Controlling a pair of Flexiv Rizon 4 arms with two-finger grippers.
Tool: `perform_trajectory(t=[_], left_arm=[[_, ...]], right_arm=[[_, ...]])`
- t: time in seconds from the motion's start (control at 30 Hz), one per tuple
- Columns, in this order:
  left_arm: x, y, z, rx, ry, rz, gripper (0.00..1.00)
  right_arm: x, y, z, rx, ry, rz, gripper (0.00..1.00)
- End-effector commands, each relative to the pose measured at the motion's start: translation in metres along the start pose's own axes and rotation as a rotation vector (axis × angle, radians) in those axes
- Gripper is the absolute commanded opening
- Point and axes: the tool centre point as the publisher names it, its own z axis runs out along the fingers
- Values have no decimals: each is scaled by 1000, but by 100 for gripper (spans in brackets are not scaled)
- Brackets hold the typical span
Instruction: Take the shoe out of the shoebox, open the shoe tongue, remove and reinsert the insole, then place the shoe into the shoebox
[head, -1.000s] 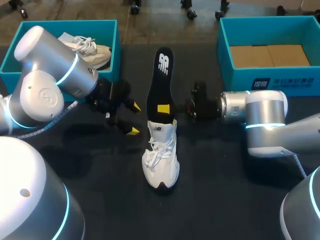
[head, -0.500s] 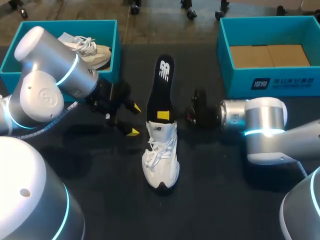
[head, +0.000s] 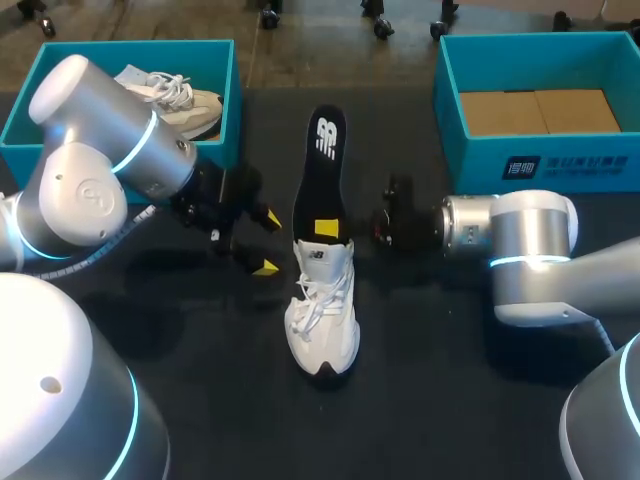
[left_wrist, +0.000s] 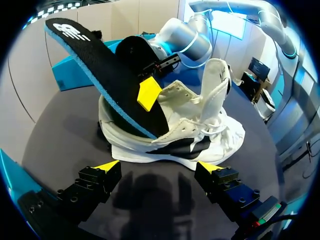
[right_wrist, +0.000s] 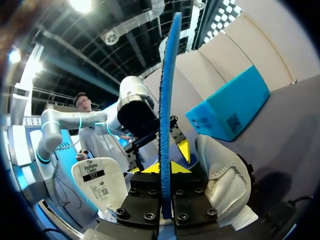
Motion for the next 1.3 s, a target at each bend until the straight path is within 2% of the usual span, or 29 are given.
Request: perform_trajectory(t=[0.03, 0.1, 0.23, 0.67, 0.8, 1.07, 1.17, 1.2, 1.3], left_arm=[[1, 0, 0, -7, 3, 0, 100], [0, 0, 0, -9, 2, 1, 100], [-2, -1, -1, -12, -3, 0, 100], [-6, 0, -2, -11, -21, -13, 100], [-7, -2, -3, 10, -23, -9, 100], [-13, -3, -3, 11, -20, 16, 100], [-13, -3, -3, 11, -20, 18, 100], [-13, -3, -2, 12, -21, 18, 100], [-12, -4, -3, 14, -21, 20, 100]], right_arm=[[1, 1, 1, -3, -7, -10, 11], [2, 2, 2, -9, -9, -24, 13], [2, 3, 2, -10, -14, -31, 24], [4, 19, -1, 13, -26, -62, 26], [5, 24, -2, 25, -26, -69, 27], [1, 31, -6, 56, -23, -61, 22], [-1, 28, -7, 55, -21, -53, 9], [-1, 27, -7, 53, -20, -48, 0], [1, 22, -8, 55, -25, -36, 0]])
